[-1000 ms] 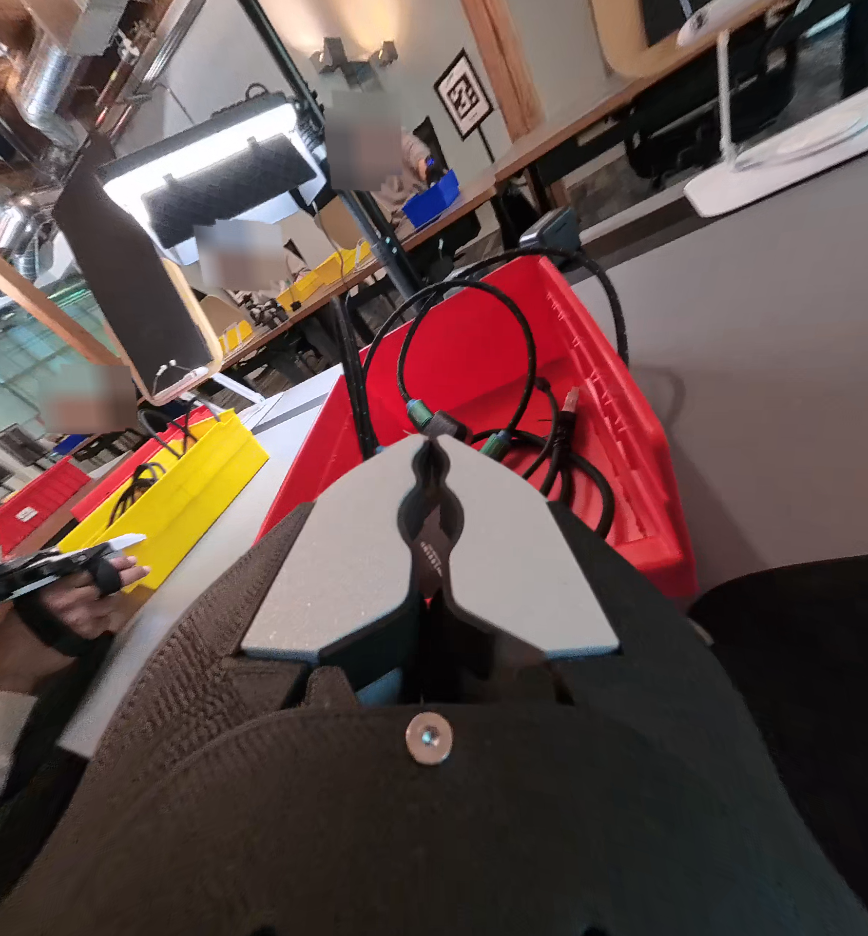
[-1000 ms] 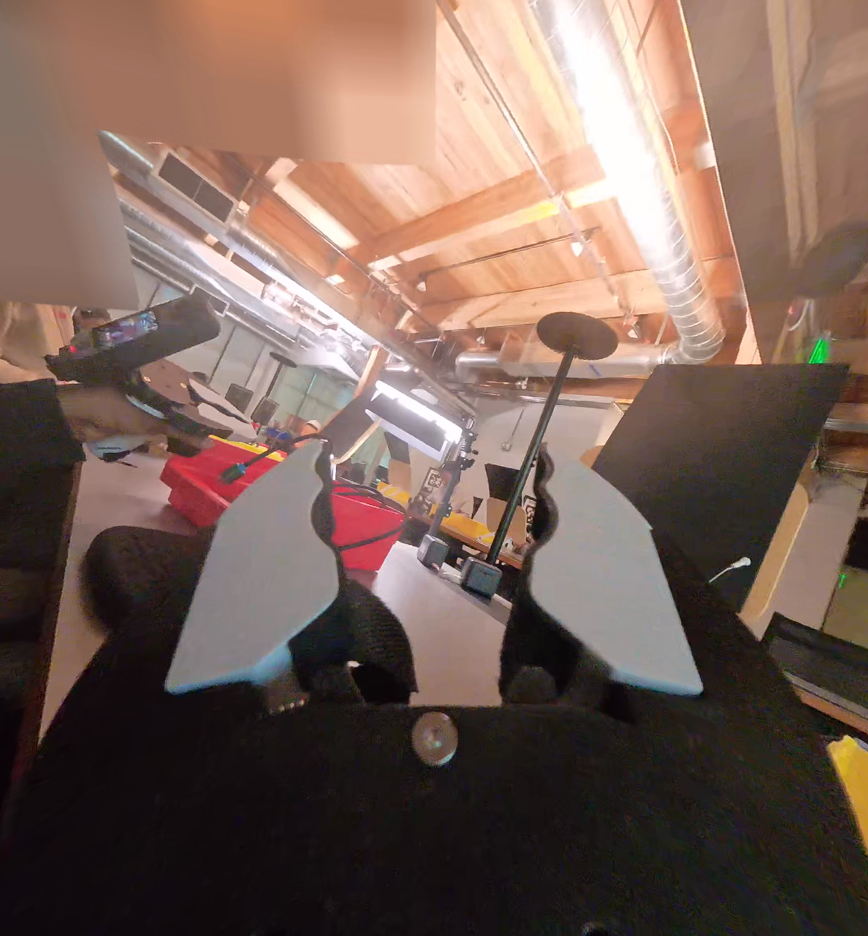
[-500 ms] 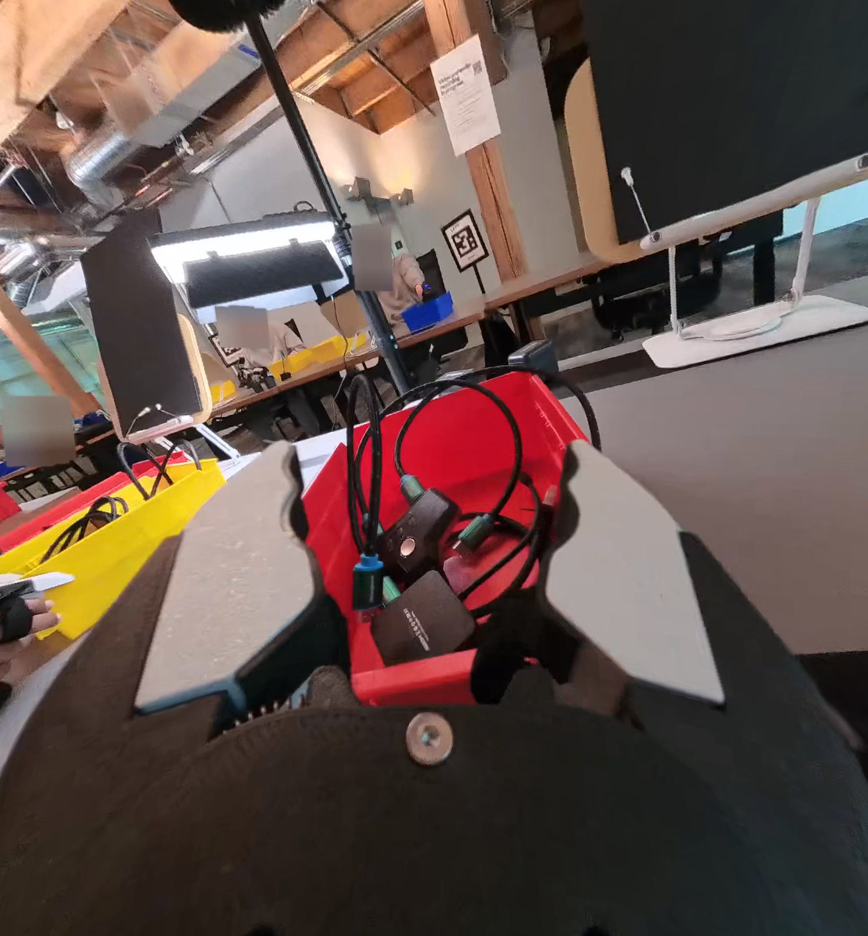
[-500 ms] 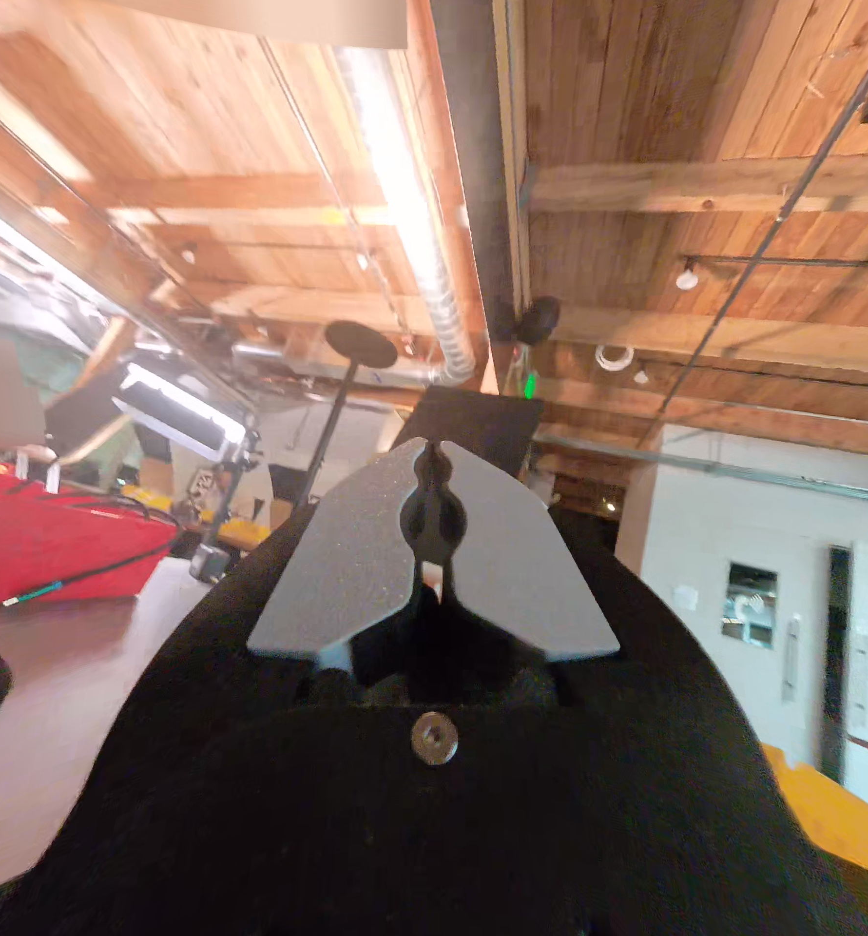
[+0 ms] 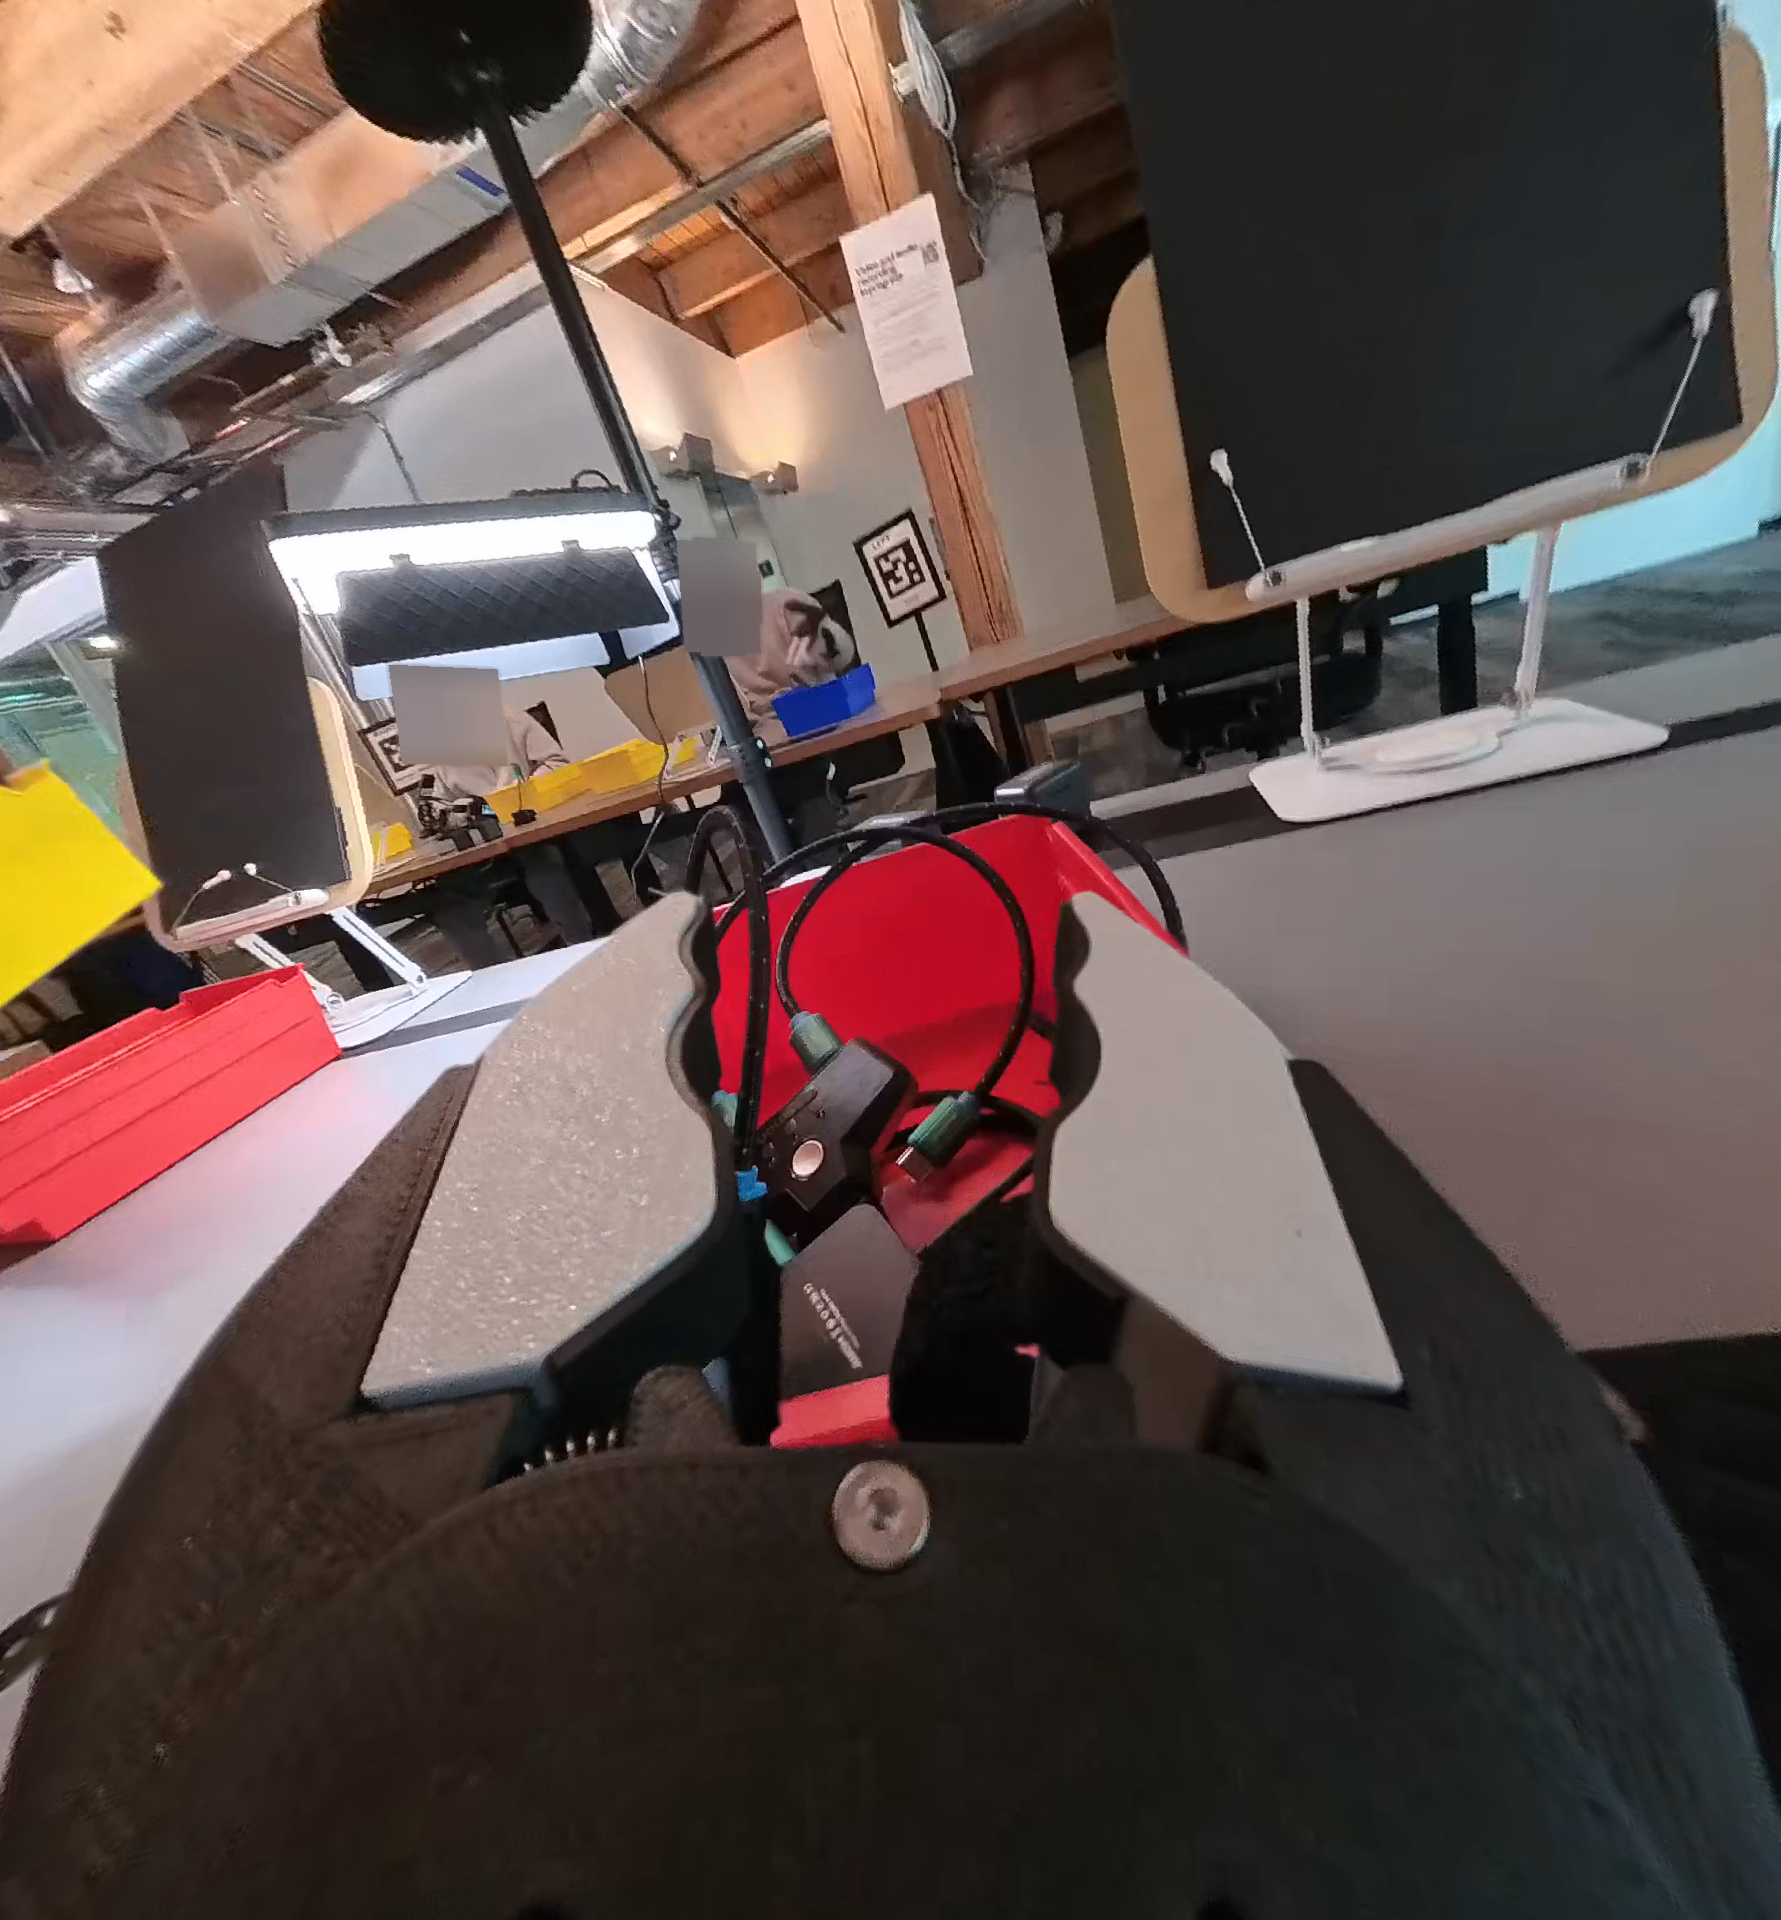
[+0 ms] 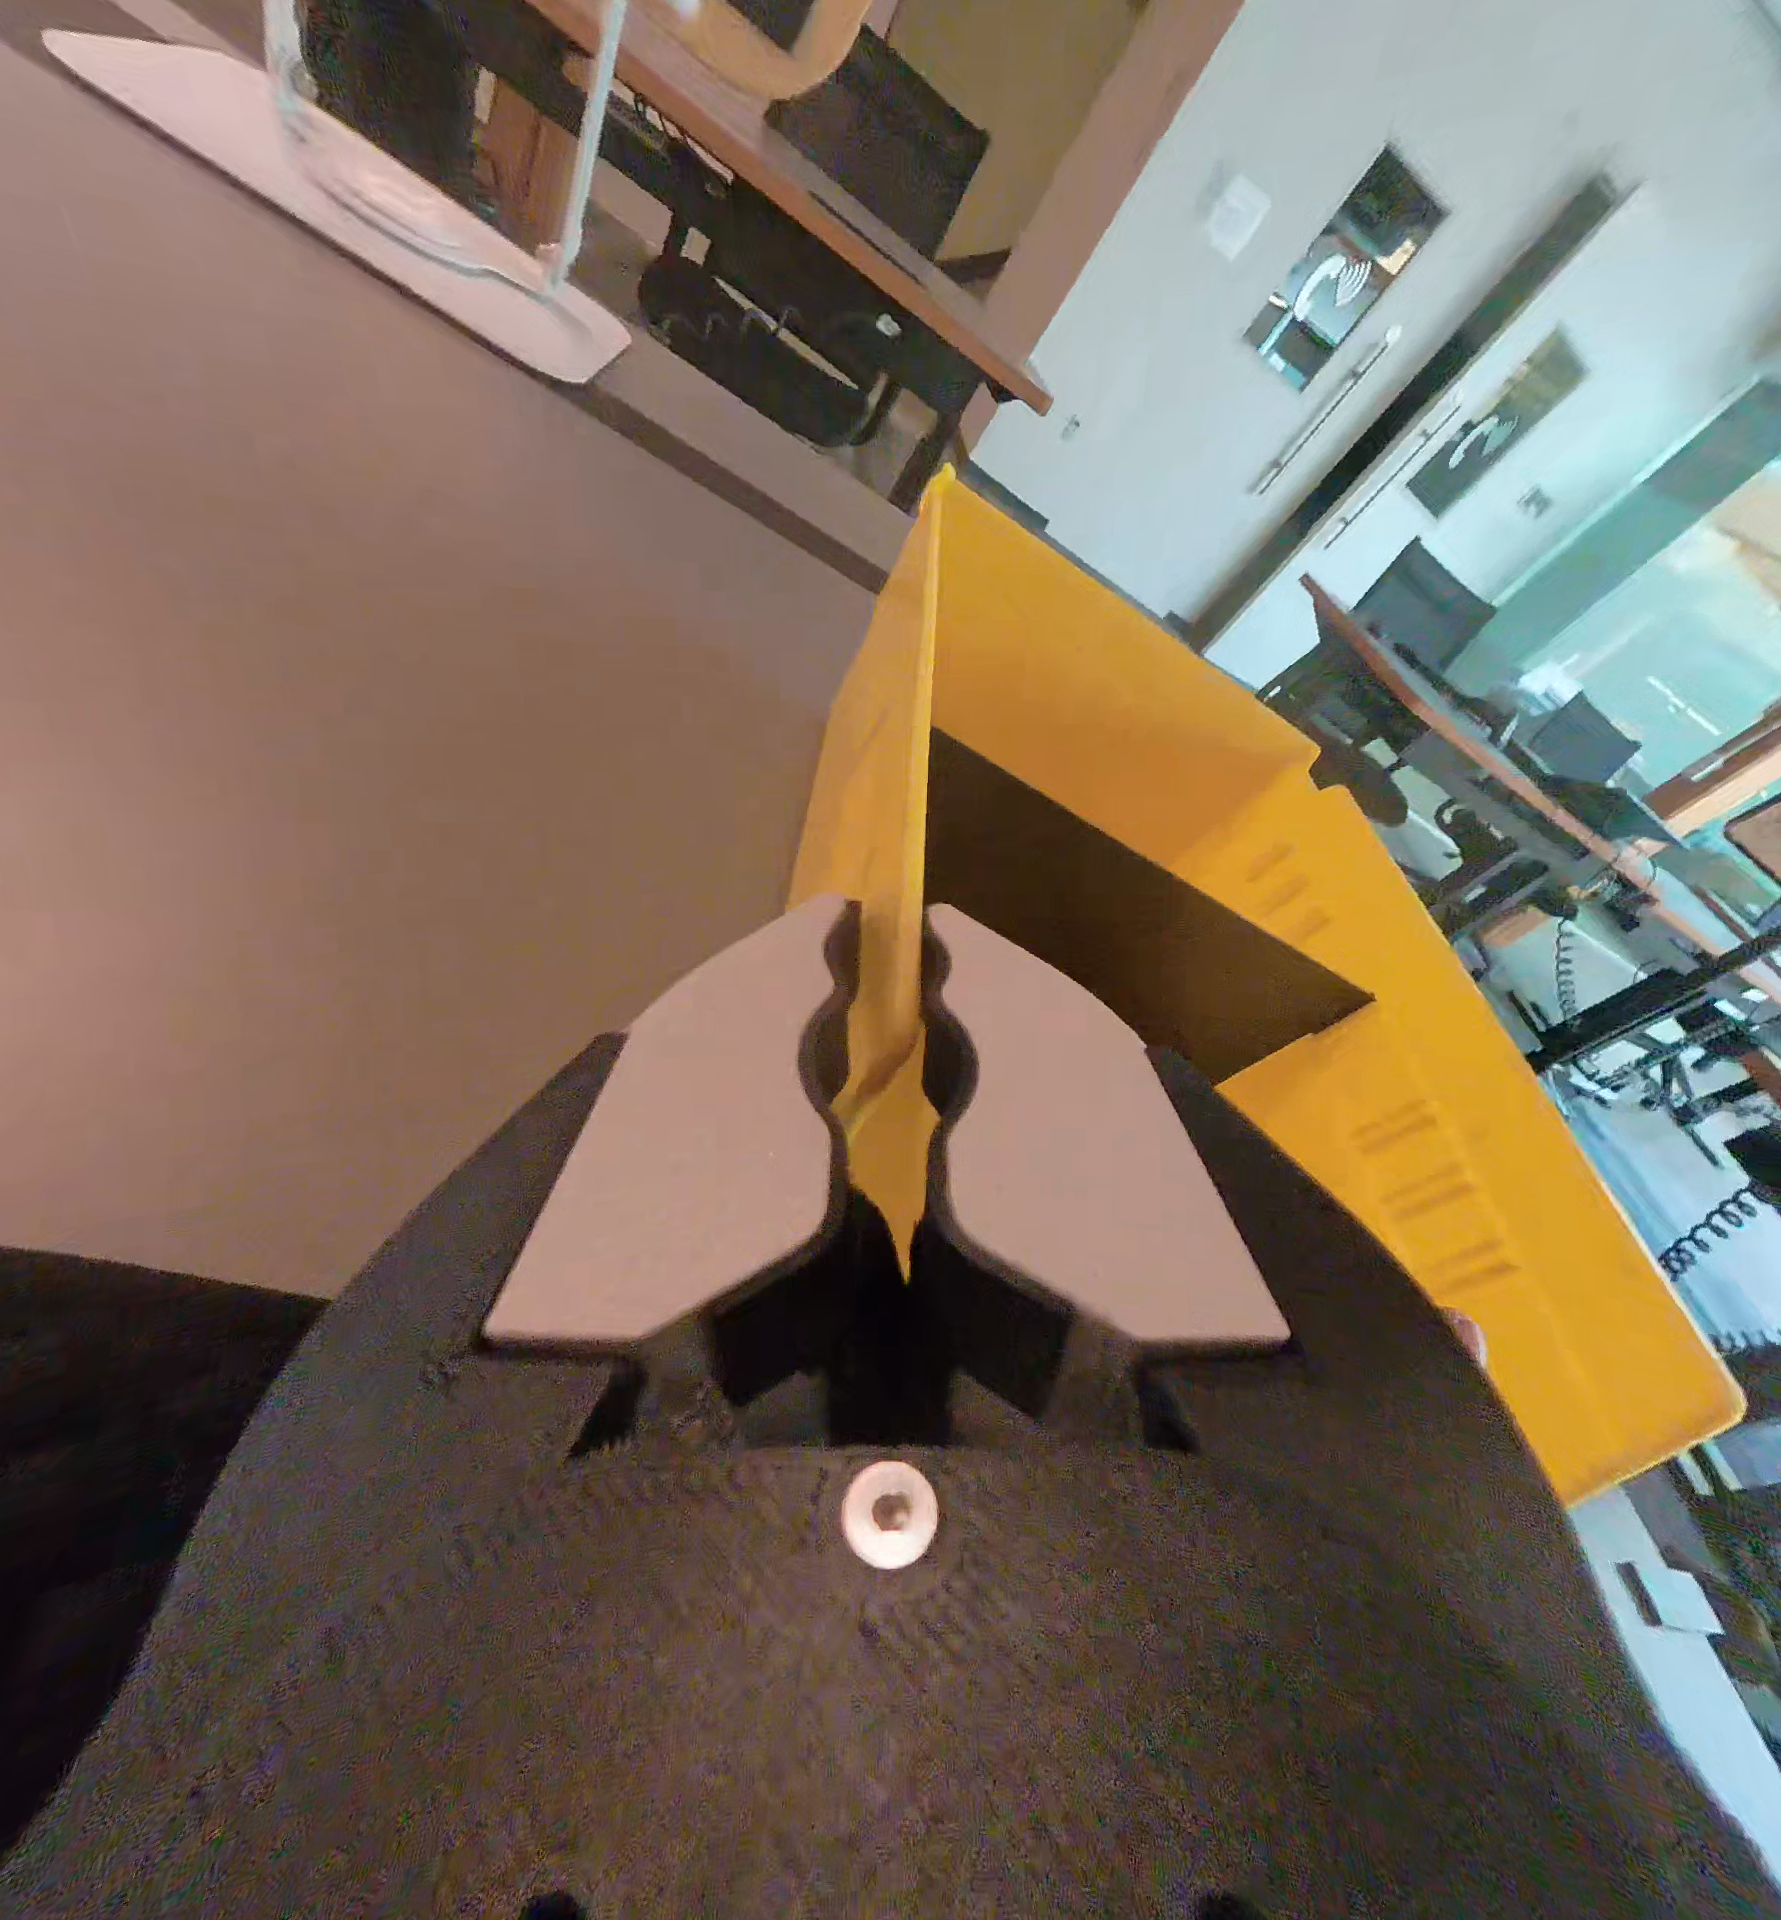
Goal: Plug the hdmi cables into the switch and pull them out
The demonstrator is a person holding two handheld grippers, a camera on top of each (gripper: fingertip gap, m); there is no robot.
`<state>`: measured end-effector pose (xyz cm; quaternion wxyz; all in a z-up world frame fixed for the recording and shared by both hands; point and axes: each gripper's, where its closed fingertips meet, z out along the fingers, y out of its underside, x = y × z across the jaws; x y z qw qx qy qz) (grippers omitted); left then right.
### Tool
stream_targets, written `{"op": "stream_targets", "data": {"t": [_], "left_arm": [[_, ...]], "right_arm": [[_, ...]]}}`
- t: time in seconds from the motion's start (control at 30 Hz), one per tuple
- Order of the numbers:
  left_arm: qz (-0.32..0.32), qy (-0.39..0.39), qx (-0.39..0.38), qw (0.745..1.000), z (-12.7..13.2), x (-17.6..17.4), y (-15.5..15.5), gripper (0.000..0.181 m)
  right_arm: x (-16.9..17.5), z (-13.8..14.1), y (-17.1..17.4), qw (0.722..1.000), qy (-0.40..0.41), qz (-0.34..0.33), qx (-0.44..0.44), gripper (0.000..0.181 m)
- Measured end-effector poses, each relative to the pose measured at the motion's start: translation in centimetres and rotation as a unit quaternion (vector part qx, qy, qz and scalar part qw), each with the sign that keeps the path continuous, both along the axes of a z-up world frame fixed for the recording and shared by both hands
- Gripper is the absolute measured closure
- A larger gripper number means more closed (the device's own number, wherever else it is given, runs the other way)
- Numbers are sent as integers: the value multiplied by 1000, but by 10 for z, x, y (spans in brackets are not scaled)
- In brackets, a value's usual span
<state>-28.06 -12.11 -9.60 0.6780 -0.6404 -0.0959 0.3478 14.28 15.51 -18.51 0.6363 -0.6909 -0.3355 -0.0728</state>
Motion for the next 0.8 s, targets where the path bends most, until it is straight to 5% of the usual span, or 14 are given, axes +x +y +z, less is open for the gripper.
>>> {"op": "stream_targets", "data": {"t": [0.23,0.33,0.57,0.7,0.8], "left_arm": [[9,7,12,1000,4,-4,-7,120],[8,11,19,1000,7,-2,-7,120],[-31,4,65,997,26,13,-1,80],[-142,24,36,989,36,44,18,86],[-241,-5,-20,970,35,66,39,110]], "right_arm": [[30,1,24,998,39,-43,19,167],[36,9,19,994,12,-49,95,132],[4,79,-51,942,236,96,217,82],[-31,89,-88,883,361,231,194,88],[-51,76,-87,891,336,267,149,82]]}}
